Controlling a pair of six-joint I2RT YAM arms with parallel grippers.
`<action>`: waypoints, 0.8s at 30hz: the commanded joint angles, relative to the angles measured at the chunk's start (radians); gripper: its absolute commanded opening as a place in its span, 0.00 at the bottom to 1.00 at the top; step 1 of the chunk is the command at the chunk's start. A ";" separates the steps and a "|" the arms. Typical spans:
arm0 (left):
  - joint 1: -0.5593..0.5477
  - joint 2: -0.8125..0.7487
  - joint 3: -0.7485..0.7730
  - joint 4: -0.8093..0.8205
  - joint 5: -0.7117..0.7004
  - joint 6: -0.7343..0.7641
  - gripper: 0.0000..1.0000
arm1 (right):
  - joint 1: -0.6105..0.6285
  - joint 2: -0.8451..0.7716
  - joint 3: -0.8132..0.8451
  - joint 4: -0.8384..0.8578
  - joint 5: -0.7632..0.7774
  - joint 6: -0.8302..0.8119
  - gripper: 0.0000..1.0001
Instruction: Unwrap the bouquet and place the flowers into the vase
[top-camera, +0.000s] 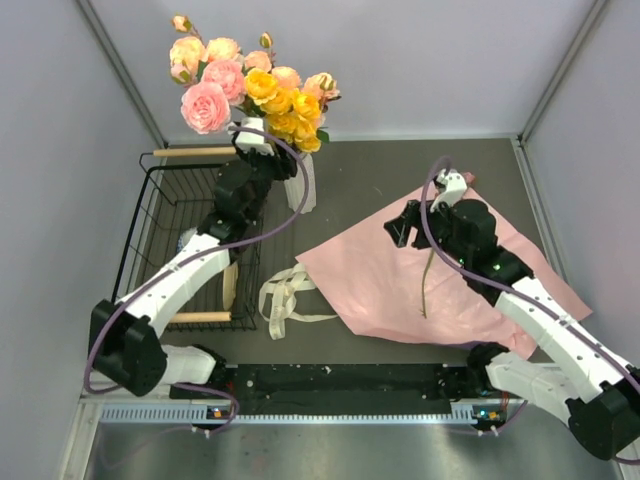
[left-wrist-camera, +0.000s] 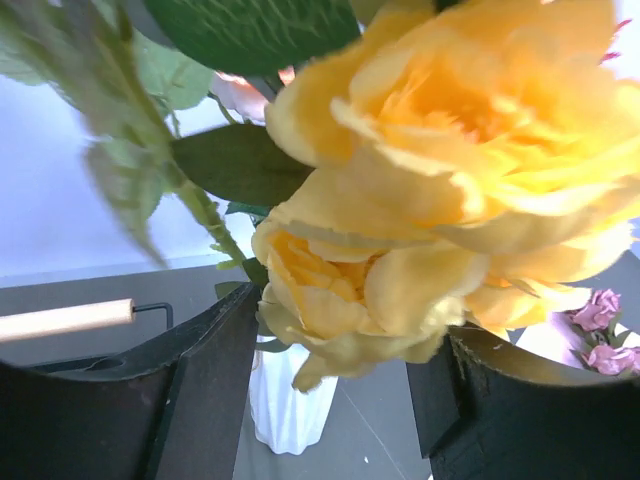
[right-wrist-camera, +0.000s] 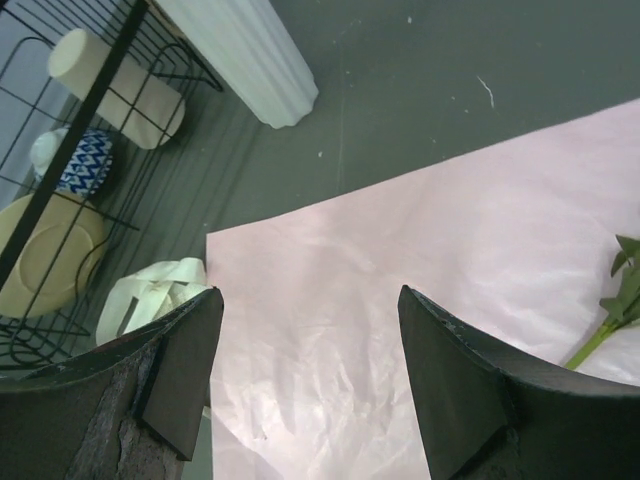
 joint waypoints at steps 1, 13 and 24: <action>0.002 -0.086 0.039 -0.097 -0.031 -0.067 0.64 | 0.000 0.036 0.049 -0.037 0.090 0.026 0.72; 0.000 -0.271 0.002 -0.296 0.329 -0.127 0.71 | -0.272 0.232 0.089 -0.237 0.119 0.203 0.69; -0.013 -0.292 -0.015 -0.266 0.887 -0.217 0.67 | -0.332 0.523 0.118 -0.249 0.160 0.226 0.56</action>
